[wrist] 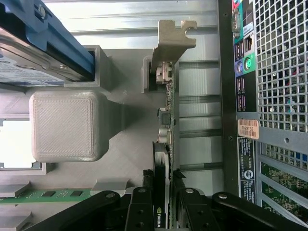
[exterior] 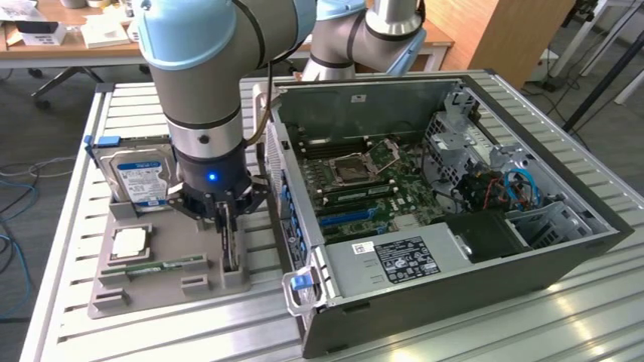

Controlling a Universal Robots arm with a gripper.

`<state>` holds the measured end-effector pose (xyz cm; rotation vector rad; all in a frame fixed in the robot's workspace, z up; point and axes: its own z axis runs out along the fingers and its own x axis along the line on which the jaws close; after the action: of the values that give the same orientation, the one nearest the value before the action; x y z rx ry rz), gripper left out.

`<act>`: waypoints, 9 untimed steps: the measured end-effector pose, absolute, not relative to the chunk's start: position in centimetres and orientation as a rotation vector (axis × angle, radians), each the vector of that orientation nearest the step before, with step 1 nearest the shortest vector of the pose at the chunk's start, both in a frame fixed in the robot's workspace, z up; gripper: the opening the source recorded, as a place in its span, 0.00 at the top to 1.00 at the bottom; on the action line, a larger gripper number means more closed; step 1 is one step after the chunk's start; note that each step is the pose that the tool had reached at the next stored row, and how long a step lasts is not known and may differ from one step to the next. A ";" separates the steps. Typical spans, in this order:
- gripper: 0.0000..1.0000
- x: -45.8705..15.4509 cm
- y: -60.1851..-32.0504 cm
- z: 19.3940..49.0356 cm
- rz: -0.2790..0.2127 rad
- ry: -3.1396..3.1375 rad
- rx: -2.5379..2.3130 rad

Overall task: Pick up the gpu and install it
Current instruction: 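Pick up the gpu and move the gpu toward the slot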

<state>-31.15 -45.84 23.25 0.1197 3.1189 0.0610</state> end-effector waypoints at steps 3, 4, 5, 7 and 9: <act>0.74 -31.1 -45.8 23.2 0.061 3.119 0.120; 0.74 -31.1 -45.8 23.2 0.061 3.119 0.120; 0.74 -31.1 -45.8 23.2 0.061 3.119 0.120; 0.74 -31.1 -45.8 23.2 0.061 3.119 0.120; 0.74 -31.1 -45.8 23.2 0.061 3.119 0.120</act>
<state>-31.15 -45.84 23.24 0.1197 3.1188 0.0610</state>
